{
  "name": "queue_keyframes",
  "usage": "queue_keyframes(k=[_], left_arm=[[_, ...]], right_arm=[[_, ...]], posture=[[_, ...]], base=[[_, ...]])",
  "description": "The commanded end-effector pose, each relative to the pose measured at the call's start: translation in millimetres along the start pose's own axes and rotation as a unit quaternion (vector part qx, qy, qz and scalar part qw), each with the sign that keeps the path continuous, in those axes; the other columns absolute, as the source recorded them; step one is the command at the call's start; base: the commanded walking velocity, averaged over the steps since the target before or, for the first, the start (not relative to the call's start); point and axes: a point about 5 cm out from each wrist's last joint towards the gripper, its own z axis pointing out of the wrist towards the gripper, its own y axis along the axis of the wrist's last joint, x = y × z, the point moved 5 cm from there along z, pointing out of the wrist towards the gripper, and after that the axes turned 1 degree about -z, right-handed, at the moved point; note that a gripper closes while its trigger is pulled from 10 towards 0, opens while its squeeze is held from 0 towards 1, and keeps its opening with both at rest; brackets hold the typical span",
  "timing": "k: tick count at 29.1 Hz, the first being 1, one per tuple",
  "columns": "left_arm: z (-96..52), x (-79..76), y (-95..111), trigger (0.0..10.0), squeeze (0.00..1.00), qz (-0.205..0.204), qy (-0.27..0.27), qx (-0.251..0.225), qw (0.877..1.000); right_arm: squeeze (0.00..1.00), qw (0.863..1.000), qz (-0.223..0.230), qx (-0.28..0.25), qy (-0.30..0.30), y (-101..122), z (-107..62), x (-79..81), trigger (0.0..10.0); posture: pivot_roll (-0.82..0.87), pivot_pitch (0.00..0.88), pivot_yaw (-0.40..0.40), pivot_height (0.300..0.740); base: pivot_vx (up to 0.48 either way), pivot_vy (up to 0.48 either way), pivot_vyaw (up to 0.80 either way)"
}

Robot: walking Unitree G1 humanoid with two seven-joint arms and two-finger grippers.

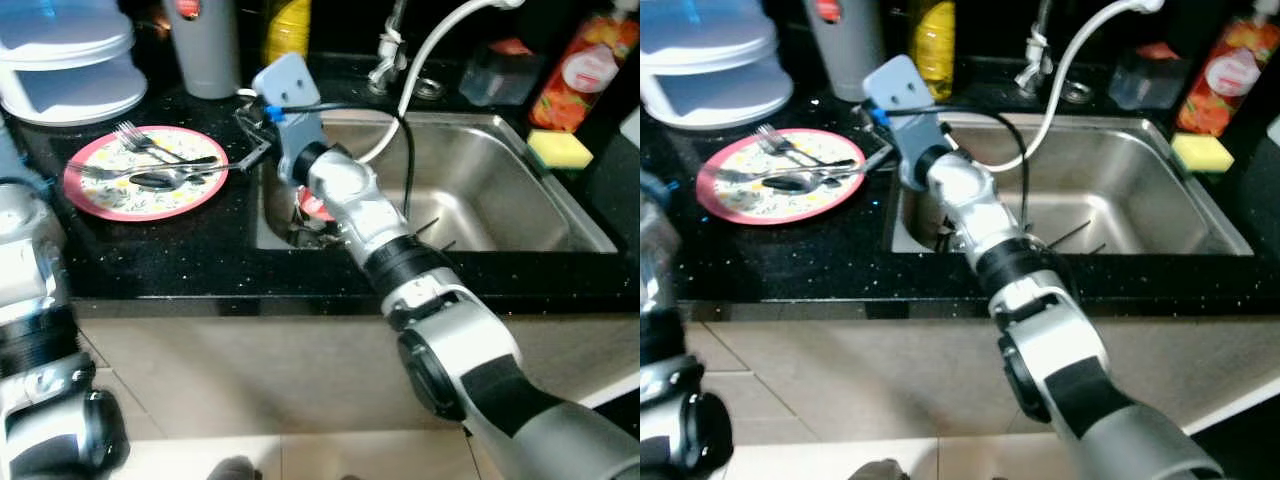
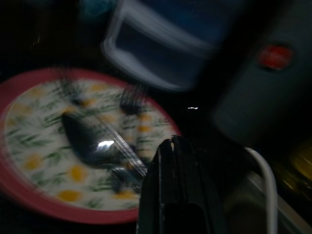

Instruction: Kitchen organization

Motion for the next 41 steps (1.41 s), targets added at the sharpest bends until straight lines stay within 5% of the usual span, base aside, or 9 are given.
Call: queue_keyframes(k=[1, 9, 10, 14, 22, 23, 24, 25, 41], left_arm=[[-8.0, 4.6, -4, 10.0, 0.0, 0.004, 0.008, 0.007, 1.0], [-18.1, 21.0, -8, 10.0, 0.0, 0.011, 0.029, 0.018, 0.999], [-20.4, 26.2, -8, 10.0, 0.0, 0.013, 0.036, 0.021, 0.999], [-23.8, 33.7, -10, 10.0, 0.0, 0.015, 0.046, 0.025, 0.999], [-27.1, 30.8, -11, 10.0, 0.0, 0.018, 0.038, 0.033, 0.999], [-27.2, 28.6, -11, 10.0, 0.0, 0.018, 0.035, 0.033, 0.999], [-27.2, 28.6, -11, 10.0, 0.0, 0.018, 0.035, 0.033, 0.999], [-26.9, 26.4, -10, 10.0, 0.0, 0.018, 0.032, 0.033, 0.999], [-33.8, 28.5, -9, 10.0, 0.0, 0.017, 0.034, 0.039, 0.999]], right_arm=[[0.0, 0.996, -0.082, 0.025, 0.021, -7, 3.7, 13.0, 10.0], [0.0, 0.972, -0.215, 0.089, 0.017, -33, 1.9, 15.0, 10.0], [1.0, 0.969, -0.223, 0.103, 0.003, -38, -1.3, 5.6, 10.0], [1.0, 0.958, -0.254, 0.122, -0.047, -44, -12.4, -27.2, 10.0], [1.0, 0.928, -0.336, 0.147, -0.06, -55, -26.5, -49.5, 10.0], [0.53, 0.926, -0.343, 0.151, -0.046, -59, -28.5, -48.9, 10.0], [0.53, 0.926, -0.343, 0.151, -0.046, -59, -28.5, -48.9, 10.0], [0.0, 0.922, -0.354, 0.156, -0.02, -63, -30.3, -45.3, 10.0], [0.0, 0.888, -0.425, 0.178, -0.003, -67, -22.6, -32.3, 10.0]], posture=[[0.4, 0.044, -0.093, 0.74], [0.43, 0.052, -0.106, 0.74], [0.44, 0.051, -0.11, 0.74], [0.44, 0.045, -0.105, 0.74], [0.42, 0.04, -0.093, 0.74], [0.42, 0.04, -0.093, 0.74], [0.42, 0.04, -0.093, 0.74], [0.42, 0.041, -0.086, 0.74], [0.45, 0.076, -0.113, 0.74]], base=[[0.0, 0.0, 0.0], [0.0, 0.0, 0.0], [0.0, 0.0, 0.0], [0.0, 0.0, 0.0], [0.0, 0.0, 0.0], [0.0, 0.0, 0.0], [0.0, 0.0, 0.0], [0.0, 0.0, 0.0], [0.0, 0.0, 0.0]])
